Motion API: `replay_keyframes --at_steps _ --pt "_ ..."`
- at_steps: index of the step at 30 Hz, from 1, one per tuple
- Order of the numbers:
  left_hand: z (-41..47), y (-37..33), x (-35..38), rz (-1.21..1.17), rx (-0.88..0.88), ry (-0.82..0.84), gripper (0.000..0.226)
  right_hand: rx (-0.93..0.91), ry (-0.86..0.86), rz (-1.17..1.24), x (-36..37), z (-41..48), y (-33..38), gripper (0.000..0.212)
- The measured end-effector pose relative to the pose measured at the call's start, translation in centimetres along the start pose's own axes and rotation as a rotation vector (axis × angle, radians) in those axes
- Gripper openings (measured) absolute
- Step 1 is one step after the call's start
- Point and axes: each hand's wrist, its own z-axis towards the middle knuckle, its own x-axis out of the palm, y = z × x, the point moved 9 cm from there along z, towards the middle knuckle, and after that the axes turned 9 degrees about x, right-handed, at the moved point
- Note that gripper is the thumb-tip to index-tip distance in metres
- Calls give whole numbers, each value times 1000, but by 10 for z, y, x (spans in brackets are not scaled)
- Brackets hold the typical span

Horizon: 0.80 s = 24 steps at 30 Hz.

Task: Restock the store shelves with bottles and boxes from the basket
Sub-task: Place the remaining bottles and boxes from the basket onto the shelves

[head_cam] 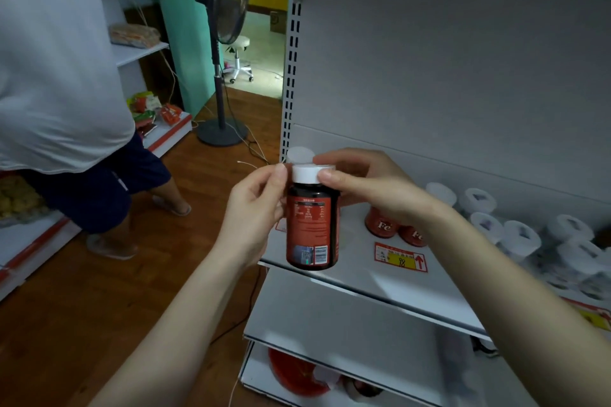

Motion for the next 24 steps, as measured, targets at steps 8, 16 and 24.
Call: replay_keyframes --at_steps 8,16,24 --pt "-22 51 24 -159 -411 280 53 60 55 405 -23 2 -12 24" --pt "-15 35 35 398 -59 127 63 120 -195 -133 -59 -17 -1 27" --pt "-24 43 73 639 90 227 69 116 -345 -245 -84 -42 -1 11"
